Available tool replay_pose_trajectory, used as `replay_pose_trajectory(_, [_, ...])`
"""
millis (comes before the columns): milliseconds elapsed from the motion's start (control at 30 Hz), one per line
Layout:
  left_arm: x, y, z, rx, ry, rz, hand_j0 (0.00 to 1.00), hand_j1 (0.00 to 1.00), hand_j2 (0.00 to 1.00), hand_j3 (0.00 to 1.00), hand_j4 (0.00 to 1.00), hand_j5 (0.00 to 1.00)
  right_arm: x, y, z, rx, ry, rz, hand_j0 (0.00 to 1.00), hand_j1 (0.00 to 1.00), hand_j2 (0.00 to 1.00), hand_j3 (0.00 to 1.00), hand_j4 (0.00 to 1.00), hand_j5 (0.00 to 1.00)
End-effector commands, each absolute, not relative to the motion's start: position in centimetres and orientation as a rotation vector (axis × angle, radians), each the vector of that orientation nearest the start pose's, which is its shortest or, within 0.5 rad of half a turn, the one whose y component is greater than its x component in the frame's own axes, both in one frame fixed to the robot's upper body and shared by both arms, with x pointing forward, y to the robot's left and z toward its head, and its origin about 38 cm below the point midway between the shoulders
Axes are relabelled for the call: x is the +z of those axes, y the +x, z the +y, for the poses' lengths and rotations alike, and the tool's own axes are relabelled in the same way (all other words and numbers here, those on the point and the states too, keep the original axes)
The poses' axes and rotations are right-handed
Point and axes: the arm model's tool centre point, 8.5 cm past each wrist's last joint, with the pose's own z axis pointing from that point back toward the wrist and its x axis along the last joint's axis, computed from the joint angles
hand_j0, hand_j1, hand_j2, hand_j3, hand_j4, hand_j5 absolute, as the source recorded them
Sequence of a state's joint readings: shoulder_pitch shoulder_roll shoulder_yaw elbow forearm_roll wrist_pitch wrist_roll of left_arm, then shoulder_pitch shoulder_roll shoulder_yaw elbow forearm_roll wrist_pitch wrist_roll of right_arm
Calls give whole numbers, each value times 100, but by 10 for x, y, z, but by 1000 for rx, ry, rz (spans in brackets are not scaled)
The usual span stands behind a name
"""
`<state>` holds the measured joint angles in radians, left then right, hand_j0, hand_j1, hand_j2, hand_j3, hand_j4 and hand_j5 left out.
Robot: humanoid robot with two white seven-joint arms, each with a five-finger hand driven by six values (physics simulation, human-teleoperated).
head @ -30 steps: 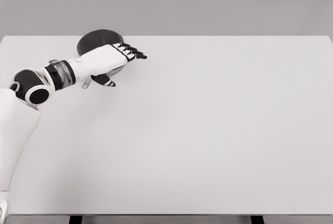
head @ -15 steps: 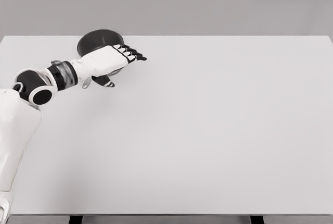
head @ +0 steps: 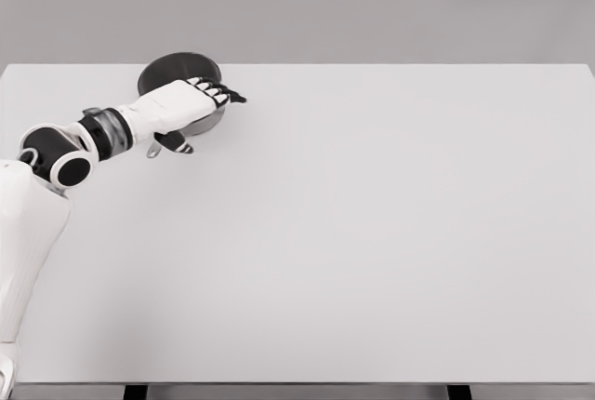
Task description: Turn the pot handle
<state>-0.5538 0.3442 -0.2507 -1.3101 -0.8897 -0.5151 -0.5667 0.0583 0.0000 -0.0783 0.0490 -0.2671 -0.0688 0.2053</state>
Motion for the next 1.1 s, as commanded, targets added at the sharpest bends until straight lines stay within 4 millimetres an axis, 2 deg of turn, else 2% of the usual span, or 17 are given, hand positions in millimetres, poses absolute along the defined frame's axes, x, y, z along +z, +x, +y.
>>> replay_pose_trajectory(0, [175,482,238,-1882,623,-1390,100,100,100,100,100,100,-259,-43,-256,-346,91,-12,100,100,100,100,100,100])
replay_pose_trajectory(267, [165,482,244,-1878,688,-1288,100,100,100,100,100,100,-259,-43,-256,-346,91,-12,100,100,100,100,100,100])
replay_pose_trajectory(767, [176,479,241,-1873,719,-1320,100,100,100,100,100,100,-259,-43,-256,-346,91,-12,100,100,100,100,100,100])
replay_pose_trajectory(1067, [175,479,243,-1873,719,-1312,100,100,100,100,100,100,-259,-43,-256,-346,91,-12,100,100,100,100,100,100])
